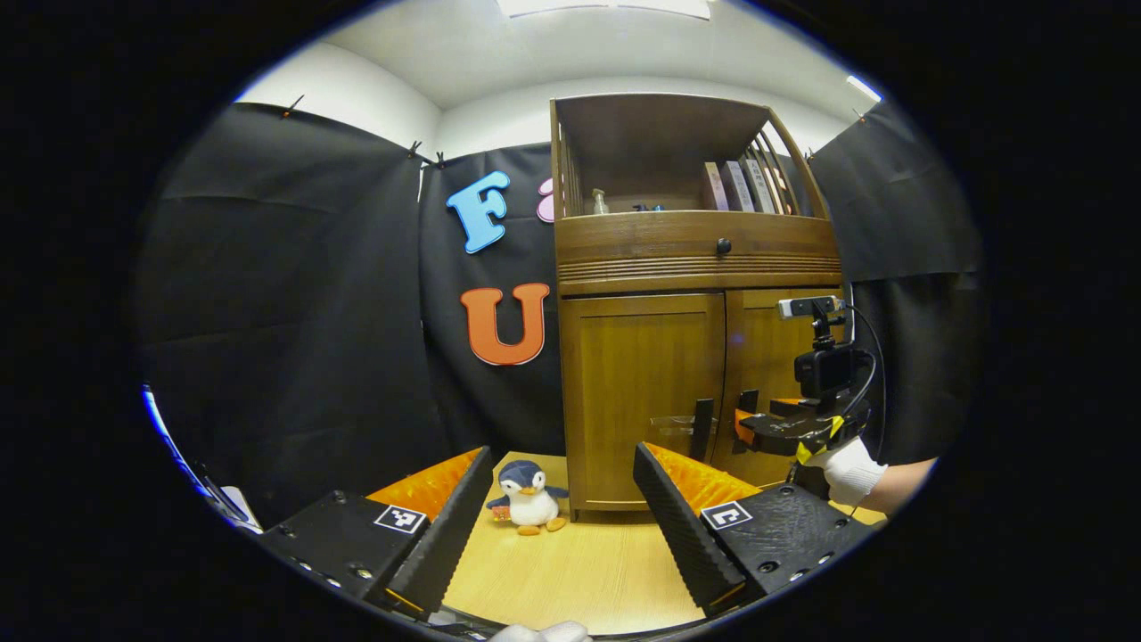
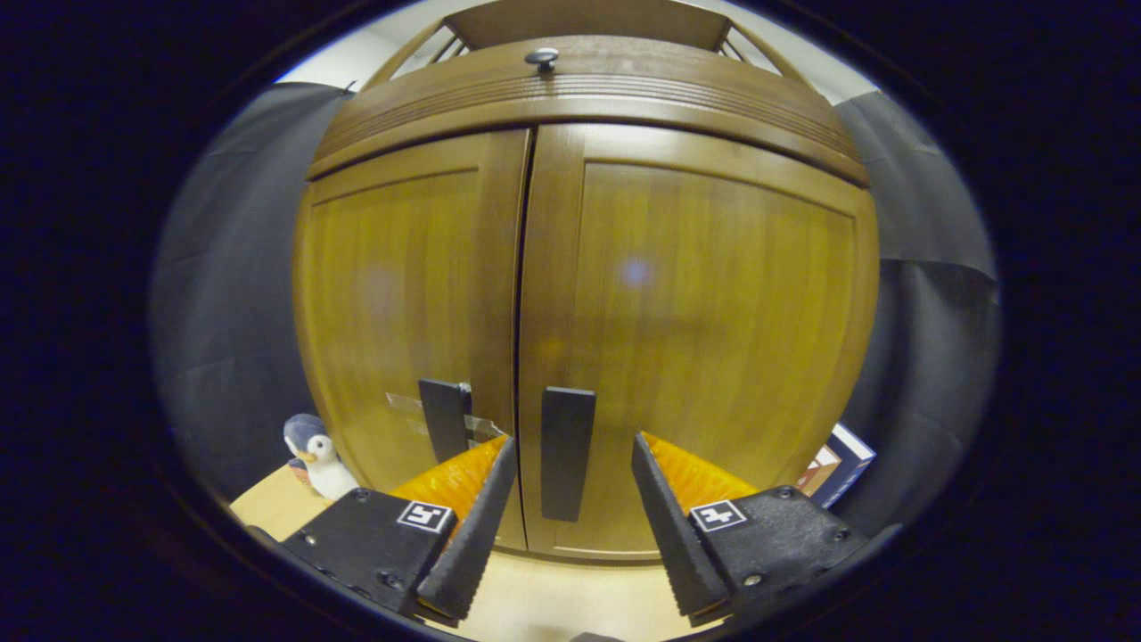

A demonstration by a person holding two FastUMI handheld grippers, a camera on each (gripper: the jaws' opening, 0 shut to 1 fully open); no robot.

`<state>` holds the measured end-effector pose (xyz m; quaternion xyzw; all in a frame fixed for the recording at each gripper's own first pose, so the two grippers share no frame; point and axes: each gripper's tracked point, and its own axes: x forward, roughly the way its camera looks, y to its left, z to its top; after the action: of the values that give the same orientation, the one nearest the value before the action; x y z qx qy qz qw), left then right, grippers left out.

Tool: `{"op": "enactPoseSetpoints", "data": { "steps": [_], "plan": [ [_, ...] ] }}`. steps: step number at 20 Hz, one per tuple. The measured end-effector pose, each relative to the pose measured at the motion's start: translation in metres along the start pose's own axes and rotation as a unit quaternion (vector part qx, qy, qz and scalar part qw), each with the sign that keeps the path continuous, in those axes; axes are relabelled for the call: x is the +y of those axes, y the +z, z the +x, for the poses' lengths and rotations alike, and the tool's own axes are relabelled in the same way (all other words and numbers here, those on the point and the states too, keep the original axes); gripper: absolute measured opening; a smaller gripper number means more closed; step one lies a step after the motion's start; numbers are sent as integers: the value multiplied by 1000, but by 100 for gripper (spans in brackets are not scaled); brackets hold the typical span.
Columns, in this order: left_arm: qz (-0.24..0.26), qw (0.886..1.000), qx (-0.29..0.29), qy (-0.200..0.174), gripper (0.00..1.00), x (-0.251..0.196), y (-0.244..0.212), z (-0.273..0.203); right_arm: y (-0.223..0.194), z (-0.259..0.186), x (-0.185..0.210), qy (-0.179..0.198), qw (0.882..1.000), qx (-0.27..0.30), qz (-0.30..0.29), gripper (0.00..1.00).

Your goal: Open the right door of the double-door shoe cabinet with the right hand, and open the left door with the left hand.

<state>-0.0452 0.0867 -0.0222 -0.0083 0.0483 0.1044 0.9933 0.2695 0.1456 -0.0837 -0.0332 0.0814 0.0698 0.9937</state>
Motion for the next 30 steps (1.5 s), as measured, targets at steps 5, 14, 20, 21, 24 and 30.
{"op": "enactPoseSetpoints", "data": {
  "steps": [5, 14, 20, 21, 24, 30],
  "plan": [
    [3, 1000, 3, 15, 96, 12, -1, -1, -9, 24, 7, -5, 1000, 19, 6, 68],
    [0, 1000, 1, 20, 96, 18, -5, -5, -18, 35, 6, -2, 999, 31, 43, 35],
    [-2, 1000, -4, 8, 100, 13, -5, -5, -25, 15, 5, 24, 998, 39, 35, 30],
    [-2, 1000, -3, 5, 100, 11, -6, -4, -27, 10, 5, 30, 998, 40, 36, 30],
    [1, 1000, -6, -3, 96, 7, -7, -5, -33, -8, 2, 50, 997, 43, 33, 30],
    [0, 1000, -5, -26, 96, -9, -10, -1, -45, -49, -9, 77, 995, 47, 32, 30]
  ]
}}
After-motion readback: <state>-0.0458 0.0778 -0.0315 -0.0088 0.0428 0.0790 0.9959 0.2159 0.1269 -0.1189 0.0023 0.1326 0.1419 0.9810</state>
